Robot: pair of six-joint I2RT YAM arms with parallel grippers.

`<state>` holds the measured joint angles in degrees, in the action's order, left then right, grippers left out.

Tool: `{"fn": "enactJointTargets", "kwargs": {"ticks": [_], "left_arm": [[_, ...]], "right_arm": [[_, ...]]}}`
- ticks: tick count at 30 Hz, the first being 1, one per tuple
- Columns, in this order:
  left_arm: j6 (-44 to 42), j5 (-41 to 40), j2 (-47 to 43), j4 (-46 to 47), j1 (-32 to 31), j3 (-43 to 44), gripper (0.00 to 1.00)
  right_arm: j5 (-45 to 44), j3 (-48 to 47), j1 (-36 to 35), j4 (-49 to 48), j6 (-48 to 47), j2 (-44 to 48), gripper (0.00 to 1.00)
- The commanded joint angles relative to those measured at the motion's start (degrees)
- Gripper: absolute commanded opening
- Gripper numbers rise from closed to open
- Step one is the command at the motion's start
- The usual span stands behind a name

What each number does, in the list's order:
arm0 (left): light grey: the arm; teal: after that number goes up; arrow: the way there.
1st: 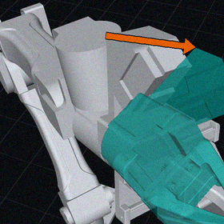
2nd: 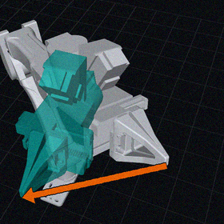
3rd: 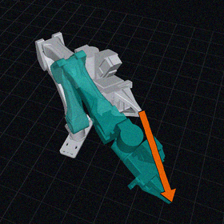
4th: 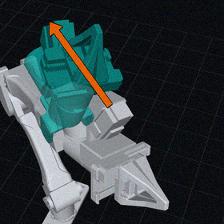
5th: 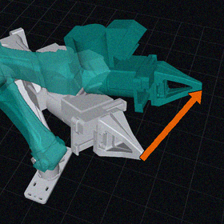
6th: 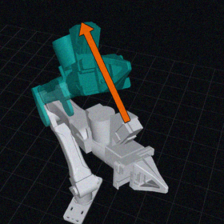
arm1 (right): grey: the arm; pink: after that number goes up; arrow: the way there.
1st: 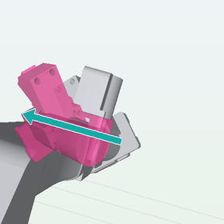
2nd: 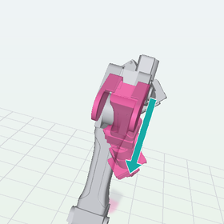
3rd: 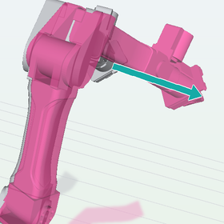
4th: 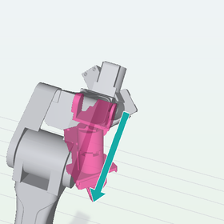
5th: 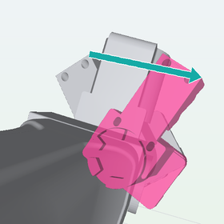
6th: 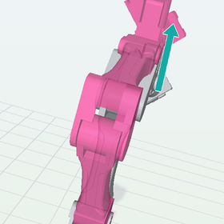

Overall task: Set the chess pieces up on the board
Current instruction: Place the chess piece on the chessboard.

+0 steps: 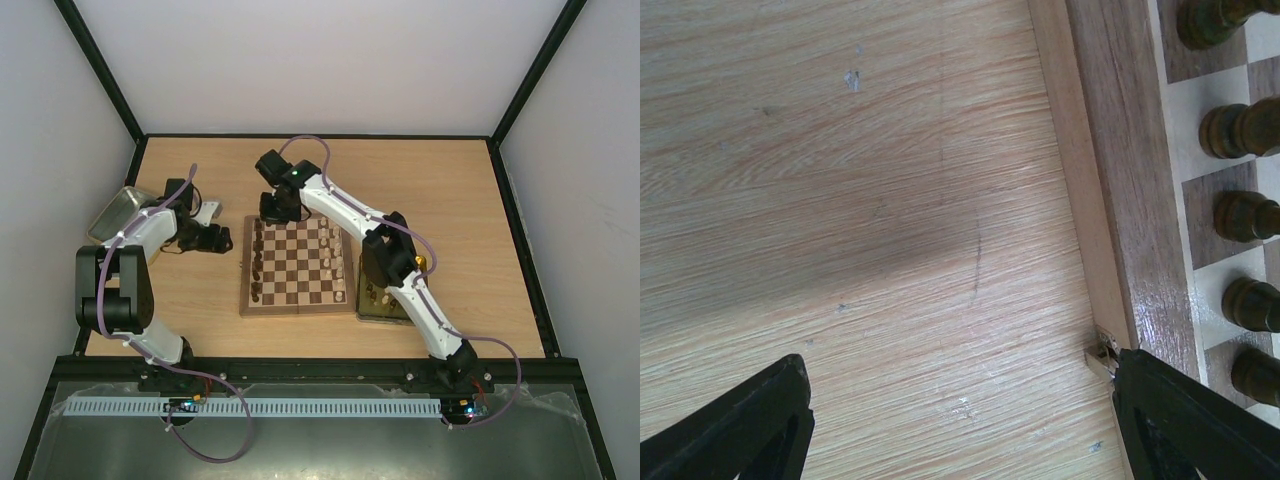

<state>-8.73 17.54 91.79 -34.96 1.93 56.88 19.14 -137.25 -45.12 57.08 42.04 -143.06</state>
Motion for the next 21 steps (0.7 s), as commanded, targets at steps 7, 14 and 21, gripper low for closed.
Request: {"fn": "enactJointTargets", "kwargs": {"ticks": [7, 14, 21], "left_arm": [[-0.01, 0.85, -1.52, -0.01, 0.61, -1.24, 0.83], [0.03, 1.13, -1.39, 0.03, 0.61, -1.19, 0.83], [-0.1, 1.27, -1.64, 0.07, 0.7, -1.41, 0.83]], "right_arm": [[-1.29, -3.15, -0.23, -0.22, 0.88, -1.95, 0.09], [-0.99, -3.09, -0.25, -0.16, 0.98, -2.3, 0.13], [-1.3, -2.78, -0.21, 0.0, 0.75, -2.68, 0.14]]}}
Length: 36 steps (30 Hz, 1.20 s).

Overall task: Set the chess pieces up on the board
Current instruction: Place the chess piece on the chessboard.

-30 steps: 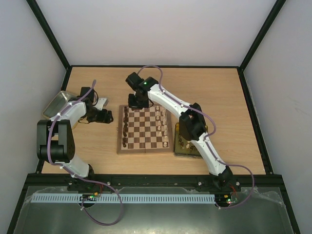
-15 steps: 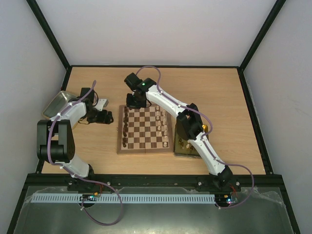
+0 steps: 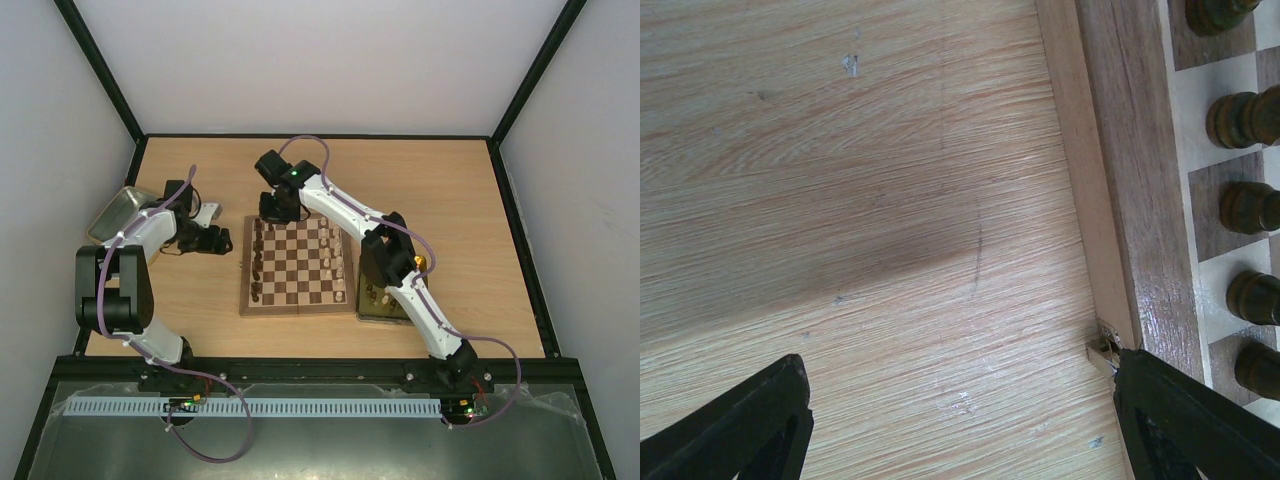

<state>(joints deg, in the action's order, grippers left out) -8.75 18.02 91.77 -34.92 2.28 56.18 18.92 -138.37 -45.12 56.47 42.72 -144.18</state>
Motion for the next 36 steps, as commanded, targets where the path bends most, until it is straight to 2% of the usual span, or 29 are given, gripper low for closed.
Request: {"fn": "enactJointTargets", "kwargs": {"ticks": [1, 29, 36], "left_arm": [[-0.04, 0.79, -1.54, 0.02, 0.35, -0.72, 0.83], [-0.13, 0.88, -0.89, 0.07, 0.44, -0.69, 0.83], [-0.13, 0.91, -0.59, 0.11, 0.44, -0.63, 0.83]], "right_arm": [[-1.04, -1.7, -0.23, 0.58, 0.0, -1.62, 0.14], [-0.77, -1.33, 0.02, -0.77, 0.32, -2.66, 0.13], [-0.87, -1.29, 0.43, -1.1, 0.44, -2.69, 0.09]]}}
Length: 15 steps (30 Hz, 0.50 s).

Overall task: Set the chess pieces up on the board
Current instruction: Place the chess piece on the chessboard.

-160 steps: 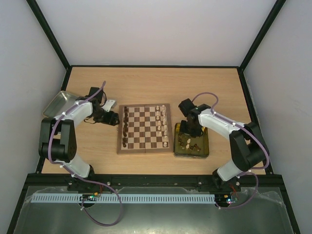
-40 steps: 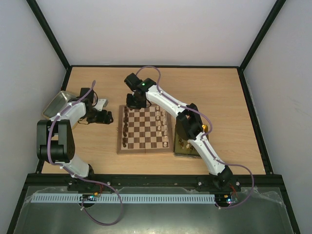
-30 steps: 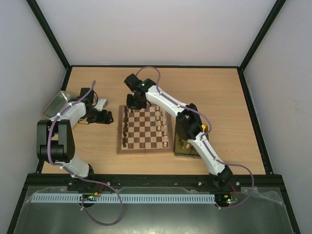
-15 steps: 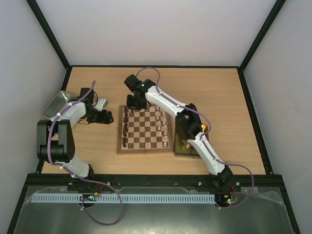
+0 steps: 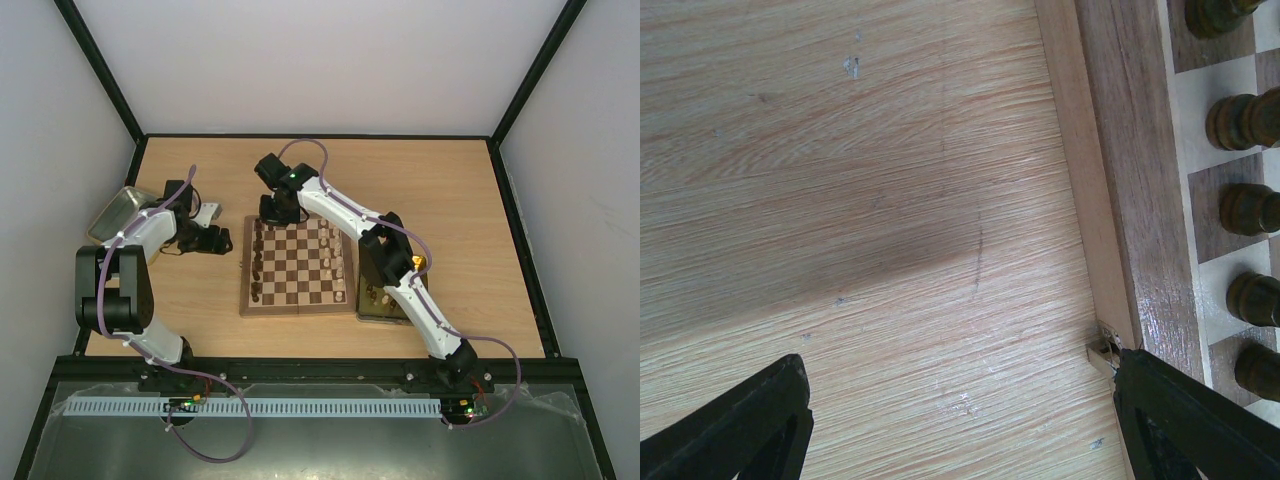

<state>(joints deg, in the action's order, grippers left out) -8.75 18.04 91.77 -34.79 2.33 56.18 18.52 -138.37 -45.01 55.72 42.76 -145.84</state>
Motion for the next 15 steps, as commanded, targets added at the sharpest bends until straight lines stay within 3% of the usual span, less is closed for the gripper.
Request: {"fn": "enactJointTargets", "kwargs": {"ticks": [1, 15], "left_arm": [[-0.12, 0.92, -0.5, -0.01, 0.4, -0.63, 0.83], [-0.15, 0.95, -0.1, -0.1, 0.4, -0.52, 0.83]], "right_arm": [[-0.58, -1.29, 0.4, -0.4, 0.46, -1.02, 0.09], [-1.33, -1.38, 1.15, -0.7, 0.52, -1.7, 0.11]]}}
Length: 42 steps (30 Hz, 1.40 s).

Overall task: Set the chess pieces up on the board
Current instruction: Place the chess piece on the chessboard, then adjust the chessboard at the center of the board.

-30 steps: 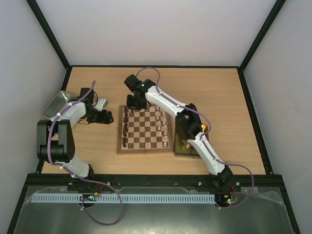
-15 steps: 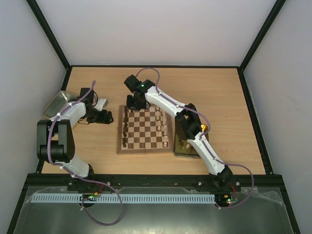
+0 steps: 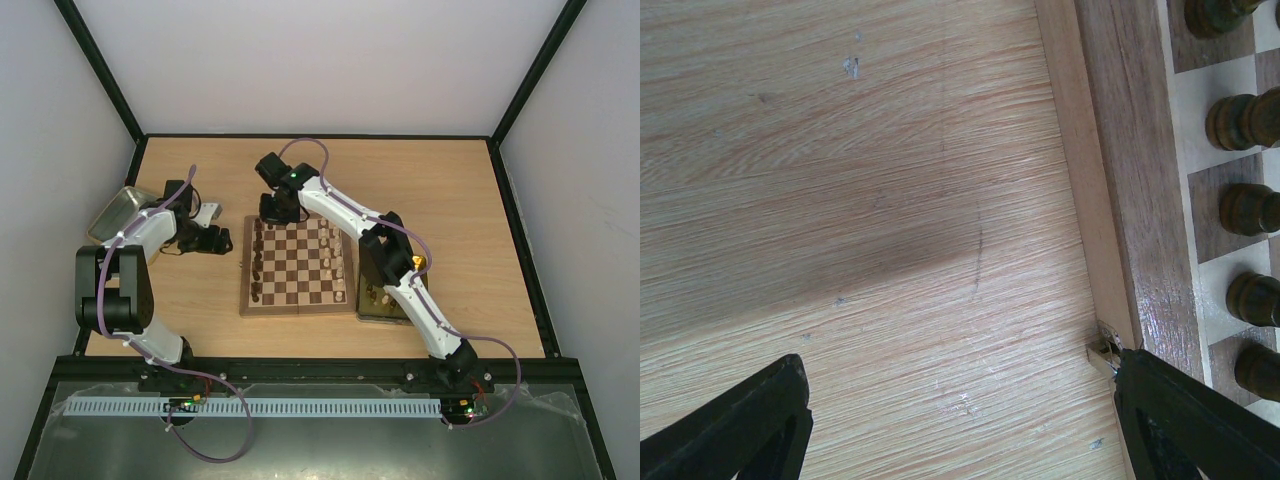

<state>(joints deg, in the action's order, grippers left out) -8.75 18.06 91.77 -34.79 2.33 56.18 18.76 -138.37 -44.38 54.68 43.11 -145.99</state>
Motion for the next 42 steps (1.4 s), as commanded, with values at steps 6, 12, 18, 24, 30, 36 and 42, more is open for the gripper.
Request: {"fn": "enactJointTargets", "kwargs": {"ticks": [6, 12, 18, 24, 30, 36, 42], "left_arm": [[-0.12, 1.09, 0.24, 0.04, 0.4, -0.38, 0.83], [-0.17, 1.24, 0.26, -0.11, 0.4, -0.46, 0.83], [-0.12, 1.43, 0.67, -0.13, 0.4, -0.17, 0.83], [-0.68, 1.49, 3.54, -2.61, 0.4, 4.1, 0.77], [-2.42, 1.75, 8.36, -5.57, 0.4, 9.85, 0.52], [-3.44, 0.46, 13.17, -5.9, 0.4, 15.92, 0.11], [-3.0, 0.59, 23.14, -7.9, 0.14, 25.69, 0.02]], "right_arm": [[-1.11, -1.18, 0.5, 0.08, -0.22, -1.18, 0.28], [-1.21, -1.05, 0.91, -1.22, 0.04, -0.01, 0.37], [-4.08, -0.48, 2.1, -0.1, -0.18, 3.75, 0.37], [-9.96, 8.21, 4.23, 1.36, -1.47, 14.27, 0.34], [-13.19, 28.17, 6.96, -2.04, -2.14, 29.91, 0.3], [-13.71, 48.08, 9.46, -6.39, -0.88, 43.91, 0.28], [-14.09, 58.49, 11.66, -6.95, 0.3, 53.23, 0.27]]}}
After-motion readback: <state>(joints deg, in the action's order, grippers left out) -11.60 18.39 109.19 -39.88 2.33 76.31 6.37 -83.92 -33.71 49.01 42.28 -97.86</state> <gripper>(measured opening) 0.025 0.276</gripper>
